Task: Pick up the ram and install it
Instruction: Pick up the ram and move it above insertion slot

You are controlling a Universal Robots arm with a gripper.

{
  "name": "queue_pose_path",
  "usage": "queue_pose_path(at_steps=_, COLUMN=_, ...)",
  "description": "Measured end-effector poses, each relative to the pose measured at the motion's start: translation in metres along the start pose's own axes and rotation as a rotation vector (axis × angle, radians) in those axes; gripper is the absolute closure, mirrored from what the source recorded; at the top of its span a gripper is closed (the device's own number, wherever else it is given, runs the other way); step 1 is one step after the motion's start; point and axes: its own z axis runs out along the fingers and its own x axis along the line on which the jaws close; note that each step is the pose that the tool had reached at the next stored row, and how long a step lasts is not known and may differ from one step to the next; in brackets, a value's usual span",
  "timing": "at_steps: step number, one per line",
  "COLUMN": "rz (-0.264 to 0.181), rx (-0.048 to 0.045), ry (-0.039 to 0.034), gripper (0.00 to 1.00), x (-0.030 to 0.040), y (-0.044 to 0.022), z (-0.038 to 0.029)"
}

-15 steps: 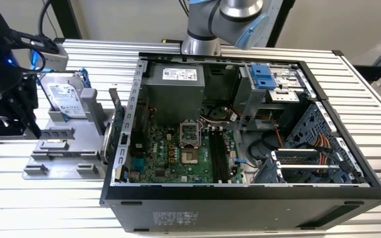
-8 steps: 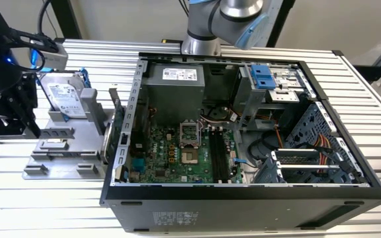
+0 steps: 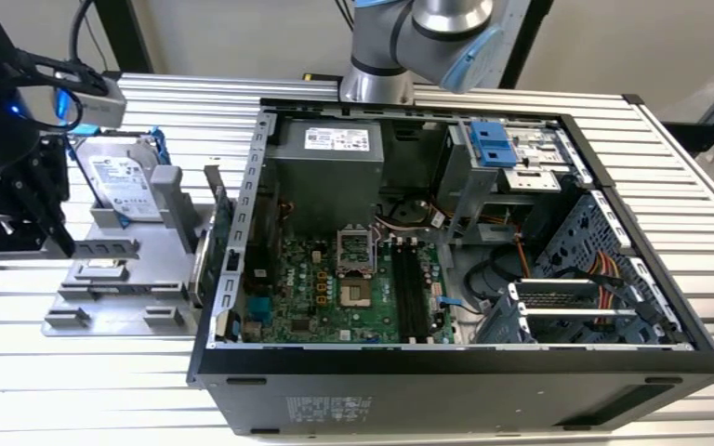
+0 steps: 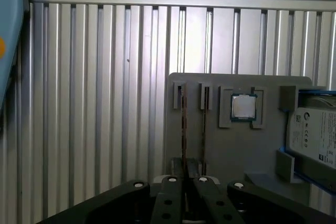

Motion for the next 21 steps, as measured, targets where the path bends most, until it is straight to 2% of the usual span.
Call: queue_pose_path(at_steps=21, rz=0.000, rx=0.0000, ry=0.0000, gripper=1.00, x=0.0001, y=0.0001, z=-0.0052)
